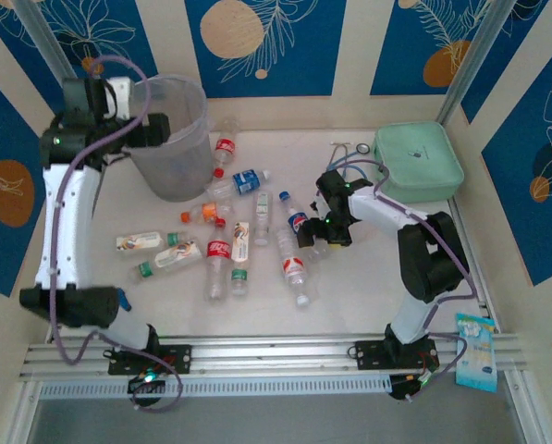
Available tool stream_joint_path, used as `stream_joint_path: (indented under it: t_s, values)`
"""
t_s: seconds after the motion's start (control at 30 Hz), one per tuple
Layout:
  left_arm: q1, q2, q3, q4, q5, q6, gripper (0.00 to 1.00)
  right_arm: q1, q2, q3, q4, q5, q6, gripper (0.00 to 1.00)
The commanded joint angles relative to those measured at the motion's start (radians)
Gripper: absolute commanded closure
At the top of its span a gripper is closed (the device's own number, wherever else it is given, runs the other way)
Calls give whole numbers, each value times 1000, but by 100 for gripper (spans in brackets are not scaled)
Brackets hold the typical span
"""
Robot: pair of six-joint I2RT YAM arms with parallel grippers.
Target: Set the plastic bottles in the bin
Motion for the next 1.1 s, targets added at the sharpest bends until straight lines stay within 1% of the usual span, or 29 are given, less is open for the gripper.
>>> stream_joint_path:
  t_s: [0.0,0.03,0.07,0.13,0.17,0.2,0.3,0.37,0.47,0.53,0.6,0.63,0.7,0.8,0.87,0.97,1.07]
  values:
    - [-68,-132,-204,193,132,-127,0,-20,36,-3,21,-14,-10,15]
    - [-104,-165,-260,214,130,-143,0,-24,33,-6,29,-18,-13,17]
    - [-140,-188,-294,220,105,-150,0,-29,29,-10,33,-18,-15,19]
    - [-227,-232,-359,228,38,-173,0,-45,15,-20,41,-21,-19,29]
    - [-258,-248,-383,233,26,-191,0,-54,6,-24,41,-23,-22,33]
    - [-286,-266,-419,256,22,-222,0,-66,-5,-25,37,-32,-25,39]
    - [-349,-301,-525,375,24,-314,0,-101,-70,-5,3,-77,-15,49]
    - [-387,-291,-560,455,38,-358,0,-114,-125,16,-4,-96,-8,56]
    - [-446,-237,-579,569,55,-403,0,-125,-196,53,-9,-138,-3,57]
    - [-478,-201,-591,664,76,-444,0,-128,-244,53,21,-213,-2,58]
    - [-498,-171,-608,756,93,-498,0,-128,-299,5,113,-306,21,61]
    - [-511,-154,-609,784,74,-511,0,-128,-327,-29,174,-364,40,63]
    - [-536,-127,-595,799,5,-532,0,-122,-366,-90,276,-435,86,64]
    - [-567,-92,-594,843,-64,-572,0,-99,-400,-134,349,-436,142,74]
    - [-579,-67,-598,881,-84,-596,0,-76,-423,-154,392,-421,156,76]
    - [-584,-18,-587,923,-64,-617,0,-39,-447,-168,418,-407,153,78]
    - [-600,27,-560,911,-51,-615,5,-10,-466,-171,423,-391,148,78]
